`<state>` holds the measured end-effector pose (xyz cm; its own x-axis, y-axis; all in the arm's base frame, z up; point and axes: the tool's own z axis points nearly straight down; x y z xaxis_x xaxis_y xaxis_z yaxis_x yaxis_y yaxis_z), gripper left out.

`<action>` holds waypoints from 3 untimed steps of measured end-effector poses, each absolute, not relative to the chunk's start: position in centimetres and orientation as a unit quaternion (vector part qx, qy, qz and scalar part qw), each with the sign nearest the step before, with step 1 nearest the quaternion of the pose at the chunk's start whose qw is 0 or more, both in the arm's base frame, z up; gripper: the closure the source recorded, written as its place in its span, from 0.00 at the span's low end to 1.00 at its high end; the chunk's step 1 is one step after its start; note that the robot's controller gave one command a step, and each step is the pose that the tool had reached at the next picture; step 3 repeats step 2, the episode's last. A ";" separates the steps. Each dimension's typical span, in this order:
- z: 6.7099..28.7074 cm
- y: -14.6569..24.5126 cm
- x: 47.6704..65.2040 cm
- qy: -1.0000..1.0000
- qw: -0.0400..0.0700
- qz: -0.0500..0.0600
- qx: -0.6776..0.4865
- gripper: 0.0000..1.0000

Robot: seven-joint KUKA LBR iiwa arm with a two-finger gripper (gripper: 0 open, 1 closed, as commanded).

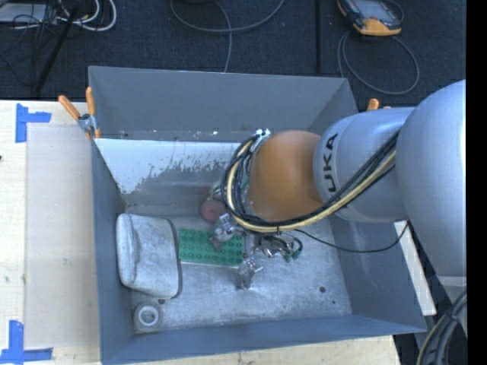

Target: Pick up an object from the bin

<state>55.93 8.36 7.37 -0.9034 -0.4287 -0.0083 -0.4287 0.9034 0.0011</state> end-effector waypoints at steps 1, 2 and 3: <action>7.7 8.4 56.0 0.975 0.007 0.001 -0.221 1.00; 21.7 8.2 58.6 0.924 0.003 0.000 -0.382 1.00; 21.7 8.2 58.6 0.924 0.003 0.000 -0.382 1.00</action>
Offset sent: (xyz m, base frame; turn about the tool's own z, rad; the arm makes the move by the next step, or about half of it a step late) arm 0.0000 0.0000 0.0000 0.0000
